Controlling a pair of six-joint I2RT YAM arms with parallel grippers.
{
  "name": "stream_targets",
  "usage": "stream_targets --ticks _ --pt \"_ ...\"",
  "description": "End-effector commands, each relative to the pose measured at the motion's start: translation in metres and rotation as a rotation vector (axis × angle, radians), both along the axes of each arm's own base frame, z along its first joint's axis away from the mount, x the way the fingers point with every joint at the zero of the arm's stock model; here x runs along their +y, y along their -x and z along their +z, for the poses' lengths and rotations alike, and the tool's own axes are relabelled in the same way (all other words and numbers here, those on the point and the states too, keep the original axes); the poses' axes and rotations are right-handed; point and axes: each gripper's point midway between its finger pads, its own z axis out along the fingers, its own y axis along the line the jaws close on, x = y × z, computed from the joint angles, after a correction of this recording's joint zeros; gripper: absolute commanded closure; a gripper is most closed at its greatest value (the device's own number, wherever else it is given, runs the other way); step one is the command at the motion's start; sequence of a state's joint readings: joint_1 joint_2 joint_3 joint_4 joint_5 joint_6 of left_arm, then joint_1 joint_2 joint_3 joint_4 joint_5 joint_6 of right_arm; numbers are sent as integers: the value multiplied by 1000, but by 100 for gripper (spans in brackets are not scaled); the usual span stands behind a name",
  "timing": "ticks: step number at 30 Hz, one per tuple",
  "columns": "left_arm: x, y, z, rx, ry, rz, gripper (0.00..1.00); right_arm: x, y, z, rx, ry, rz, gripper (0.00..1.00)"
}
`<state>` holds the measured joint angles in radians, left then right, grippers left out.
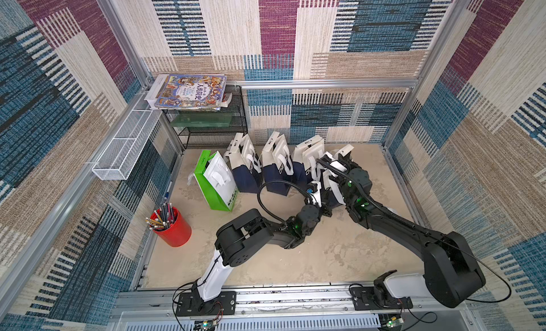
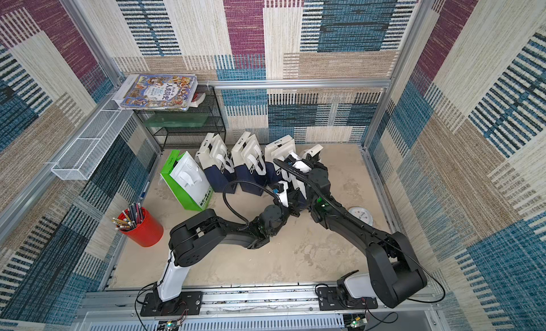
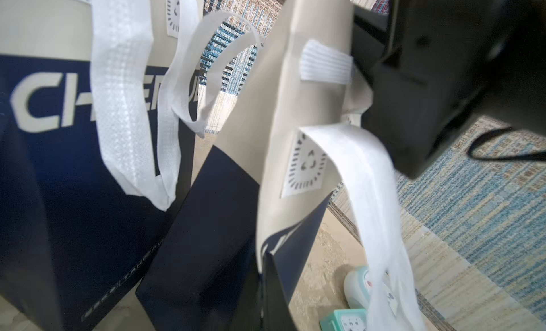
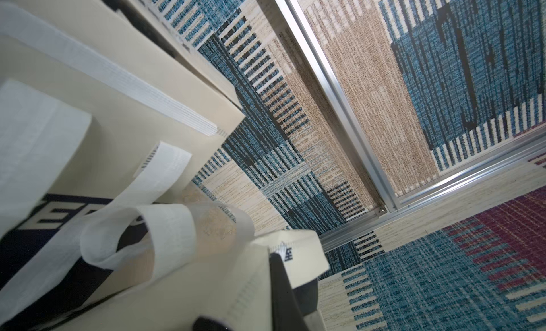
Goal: Open the takeout bag
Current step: Open the takeout bag at the center of the board.
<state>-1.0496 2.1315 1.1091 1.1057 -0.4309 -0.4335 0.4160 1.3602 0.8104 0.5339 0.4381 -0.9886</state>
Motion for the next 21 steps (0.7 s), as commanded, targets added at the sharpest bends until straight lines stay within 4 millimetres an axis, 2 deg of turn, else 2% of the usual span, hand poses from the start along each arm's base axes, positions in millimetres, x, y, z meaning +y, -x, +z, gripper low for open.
stream_targets --ticks 1,7,8,9,10,11,14,17,21 --pt "3 3 -47 93 -167 -6 100 -2 0 -10 140 132 -5 100" --pt "0 4 -47 98 -158 -20 100 4 7 -9 328 306 29 98" --pt "-1 4 -47 100 -157 -21 100 4 7 -8 328 333 16 84" --pt "-2 4 -46 100 -158 -25 100 5 7 -3 318 345 2 63" --pt "-3 4 -46 102 -158 -26 100 6 7 0 310 338 -14 48" --pt "-4 4 -45 102 -158 -28 100 8 6 8 298 309 -36 39" --pt "-5 2 -43 101 -160 -28 100 14 2 43 228 126 -79 21" --pt "-8 -1 -40 101 -162 -28 100 15 1 78 192 -123 -97 16" --pt "-10 -2 -36 96 -167 -28 100 3 7 100 147 -240 -126 16"
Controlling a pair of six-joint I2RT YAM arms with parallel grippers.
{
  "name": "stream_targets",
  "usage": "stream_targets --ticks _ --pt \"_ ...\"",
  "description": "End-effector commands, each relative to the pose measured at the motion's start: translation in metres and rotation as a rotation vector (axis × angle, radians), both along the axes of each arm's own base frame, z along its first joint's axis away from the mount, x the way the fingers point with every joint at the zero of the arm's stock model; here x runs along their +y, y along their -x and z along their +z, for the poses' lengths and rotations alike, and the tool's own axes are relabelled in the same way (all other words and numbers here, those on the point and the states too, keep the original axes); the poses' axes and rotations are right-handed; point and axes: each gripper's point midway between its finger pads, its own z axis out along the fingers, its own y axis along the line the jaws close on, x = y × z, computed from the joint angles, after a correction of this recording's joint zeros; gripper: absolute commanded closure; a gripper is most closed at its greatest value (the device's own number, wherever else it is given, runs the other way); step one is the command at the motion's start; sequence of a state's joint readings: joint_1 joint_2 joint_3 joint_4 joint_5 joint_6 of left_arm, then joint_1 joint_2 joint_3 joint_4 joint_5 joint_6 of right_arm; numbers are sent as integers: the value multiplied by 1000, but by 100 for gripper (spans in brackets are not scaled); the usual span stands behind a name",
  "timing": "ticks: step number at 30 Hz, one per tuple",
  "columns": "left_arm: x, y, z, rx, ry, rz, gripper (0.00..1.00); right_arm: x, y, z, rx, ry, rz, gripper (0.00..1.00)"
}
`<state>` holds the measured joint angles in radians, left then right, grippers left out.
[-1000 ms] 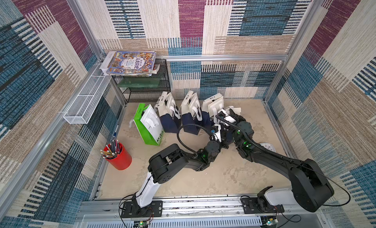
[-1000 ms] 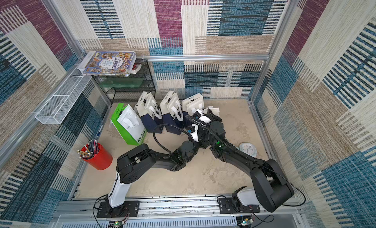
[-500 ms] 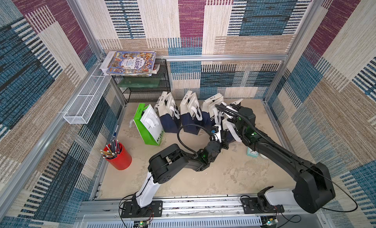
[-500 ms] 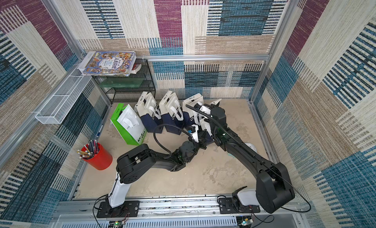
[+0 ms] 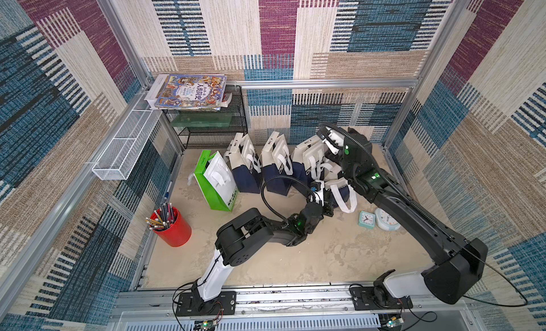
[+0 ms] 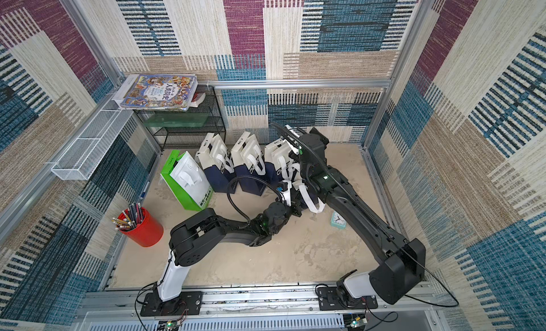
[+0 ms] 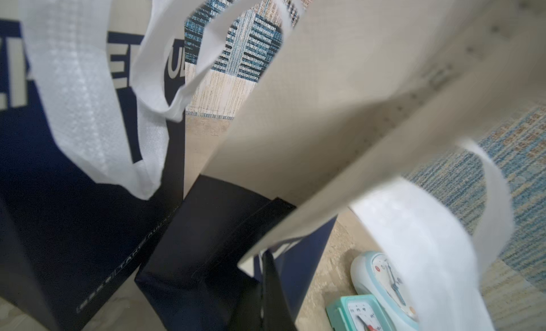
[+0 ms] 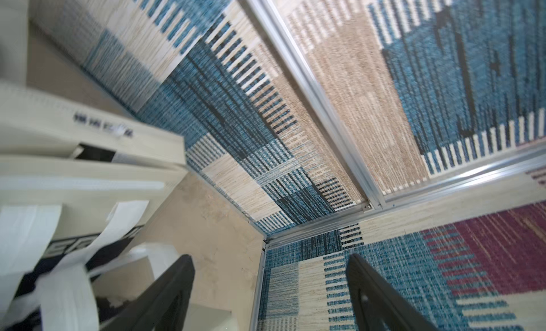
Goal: Open the takeout bag
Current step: Open the takeout bag at the center of the board, then place the takeout bag at the center of the board.
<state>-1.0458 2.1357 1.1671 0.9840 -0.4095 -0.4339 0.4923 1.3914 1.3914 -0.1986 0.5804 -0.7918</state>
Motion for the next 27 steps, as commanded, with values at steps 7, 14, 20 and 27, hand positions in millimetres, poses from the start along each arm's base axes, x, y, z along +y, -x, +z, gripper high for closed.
stream_targets --ticks 7,14,20,27 --pt "-6 -4 -25 66 -108 -5 100 -37 23 24 -65 -344 -123 15" --pt "-29 -19 -4 70 -129 -12 100 -55 49 20 -110 -584 -171 16" --pt "-43 -37 -2 86 -158 -35 100 -57 65 -2 -111 -674 -134 16" --pt "-40 -48 1 77 -171 -34 75 -62 73 -18 -77 -745 -158 13"
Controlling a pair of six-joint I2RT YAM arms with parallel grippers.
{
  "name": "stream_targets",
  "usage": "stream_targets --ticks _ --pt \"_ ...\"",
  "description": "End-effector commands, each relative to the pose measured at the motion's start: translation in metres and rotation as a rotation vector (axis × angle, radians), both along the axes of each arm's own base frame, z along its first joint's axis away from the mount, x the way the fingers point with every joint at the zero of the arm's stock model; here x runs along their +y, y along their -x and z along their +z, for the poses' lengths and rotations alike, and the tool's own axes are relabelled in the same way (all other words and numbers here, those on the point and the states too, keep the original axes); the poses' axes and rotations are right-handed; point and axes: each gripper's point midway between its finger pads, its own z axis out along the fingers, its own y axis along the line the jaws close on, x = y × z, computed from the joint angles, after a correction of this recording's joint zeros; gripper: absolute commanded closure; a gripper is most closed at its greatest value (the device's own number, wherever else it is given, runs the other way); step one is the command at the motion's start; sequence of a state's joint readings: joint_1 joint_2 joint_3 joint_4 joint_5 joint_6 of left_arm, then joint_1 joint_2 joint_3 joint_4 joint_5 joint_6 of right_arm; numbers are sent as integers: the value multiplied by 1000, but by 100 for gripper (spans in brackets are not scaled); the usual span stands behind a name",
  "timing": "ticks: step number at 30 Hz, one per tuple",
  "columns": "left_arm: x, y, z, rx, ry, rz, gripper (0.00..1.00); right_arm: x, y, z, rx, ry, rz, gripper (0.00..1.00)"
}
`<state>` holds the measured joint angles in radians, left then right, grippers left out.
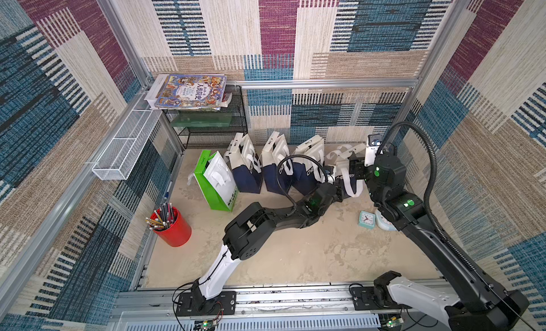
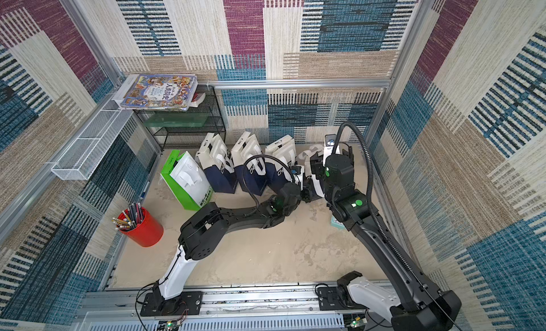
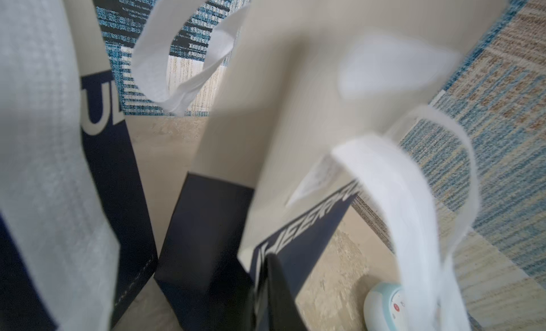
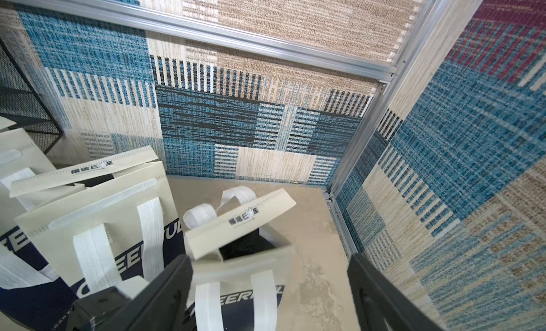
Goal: Open the takeout bag
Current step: Place the takeout bag at the center of the board.
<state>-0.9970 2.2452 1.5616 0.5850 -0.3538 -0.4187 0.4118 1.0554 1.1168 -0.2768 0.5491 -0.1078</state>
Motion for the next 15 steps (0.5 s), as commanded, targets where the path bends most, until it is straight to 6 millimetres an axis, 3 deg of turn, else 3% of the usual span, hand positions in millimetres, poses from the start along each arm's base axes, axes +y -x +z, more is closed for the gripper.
stream_targets --ticks 1,6,11,15 --pt "0 3 -13 16 -65 -38 71 1 3 0 -24 -88 2 13" --pt "0 18 0 -26 -66 -120 59 -15 12 -8 -71 -161 -69 11" --pt "11 38 13 -78 -68 -192 56 -47 27 -22 -147 -257 -202 10" --pt "22 70 19 -164 -91 -322 57 -79 38 -44 -190 -318 -329 9"
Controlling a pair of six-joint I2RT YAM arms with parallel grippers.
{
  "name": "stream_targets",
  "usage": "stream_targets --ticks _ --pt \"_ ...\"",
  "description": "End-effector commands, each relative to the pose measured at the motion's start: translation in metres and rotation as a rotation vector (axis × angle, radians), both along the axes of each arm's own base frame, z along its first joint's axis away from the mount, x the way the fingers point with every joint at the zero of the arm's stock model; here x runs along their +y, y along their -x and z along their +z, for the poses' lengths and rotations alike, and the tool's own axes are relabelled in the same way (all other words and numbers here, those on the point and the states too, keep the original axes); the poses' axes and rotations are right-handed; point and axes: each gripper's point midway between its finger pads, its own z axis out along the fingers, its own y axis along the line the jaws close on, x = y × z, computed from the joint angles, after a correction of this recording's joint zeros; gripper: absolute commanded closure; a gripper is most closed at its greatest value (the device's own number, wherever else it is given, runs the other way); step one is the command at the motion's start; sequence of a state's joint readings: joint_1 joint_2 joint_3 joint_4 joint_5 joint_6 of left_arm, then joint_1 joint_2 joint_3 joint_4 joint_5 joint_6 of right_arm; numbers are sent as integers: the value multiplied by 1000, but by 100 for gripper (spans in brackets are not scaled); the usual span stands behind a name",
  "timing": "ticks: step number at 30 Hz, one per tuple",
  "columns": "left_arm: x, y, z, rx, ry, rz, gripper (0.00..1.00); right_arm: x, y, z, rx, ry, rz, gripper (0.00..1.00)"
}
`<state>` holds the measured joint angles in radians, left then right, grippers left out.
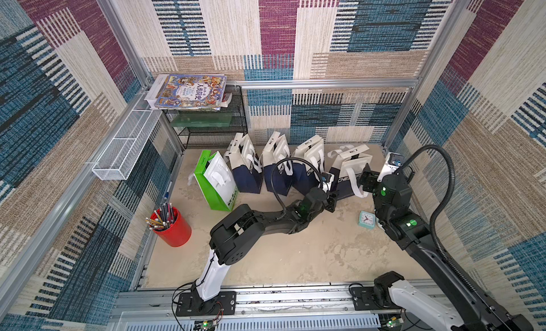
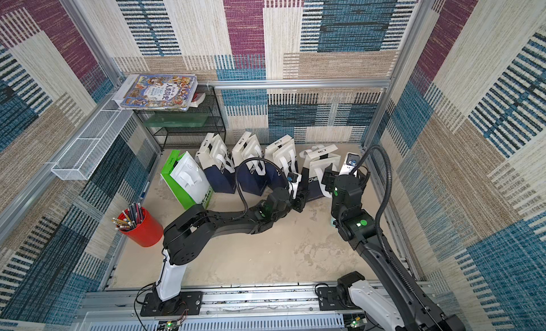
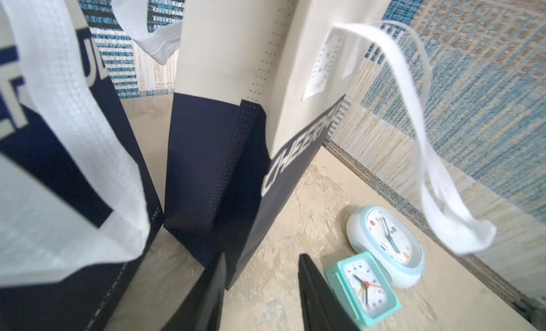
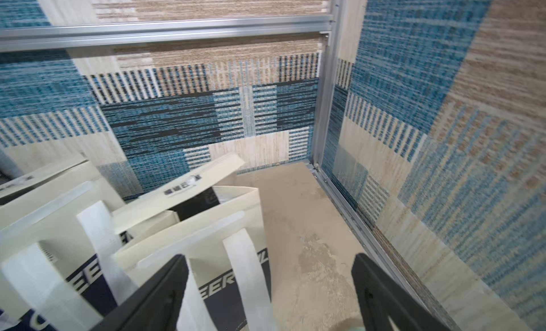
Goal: Open the takeout bag
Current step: Place the takeout bag at the center of the board, then reset both arms
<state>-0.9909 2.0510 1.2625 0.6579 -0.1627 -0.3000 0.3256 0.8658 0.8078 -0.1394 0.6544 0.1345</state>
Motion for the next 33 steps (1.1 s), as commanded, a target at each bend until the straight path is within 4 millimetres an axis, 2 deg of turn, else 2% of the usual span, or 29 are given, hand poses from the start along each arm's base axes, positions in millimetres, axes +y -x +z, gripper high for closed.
stream_targets --ticks 1,6,9,12,17,20,23,26,29,33 --pt "-1 31 25 -162 11 -179 57 -29 7 1 -105 -99 -138 8" --pt "13 98 16 -279 -94 -490 57 -70 17 -33 -90 -145 -308 5" --pt "36 119 7 -266 -226 -563 57 -81 17 -52 -98 -157 -319 4" --pt "63 129 5 -296 -349 -571 58 -76 10 -73 -110 -166 -237 5" --pt "117 120 9 -321 -460 -439 60 -73 12 -97 -190 -220 -187 7" --pt "160 100 10 -262 -460 -270 61 -74 12 -106 -216 -202 -191 7" --pt "213 79 9 -164 -434 -34 62 -75 4 -109 -204 -187 -198 6" --pt "253 75 6 -122 -400 137 62 -74 -1 -110 -213 -170 -189 6" --pt "303 72 3 -101 -374 365 62 -70 -9 -113 -209 -138 -162 6" --pt "364 79 7 -103 -268 608 62 -61 -18 -121 -198 -100 -101 7"
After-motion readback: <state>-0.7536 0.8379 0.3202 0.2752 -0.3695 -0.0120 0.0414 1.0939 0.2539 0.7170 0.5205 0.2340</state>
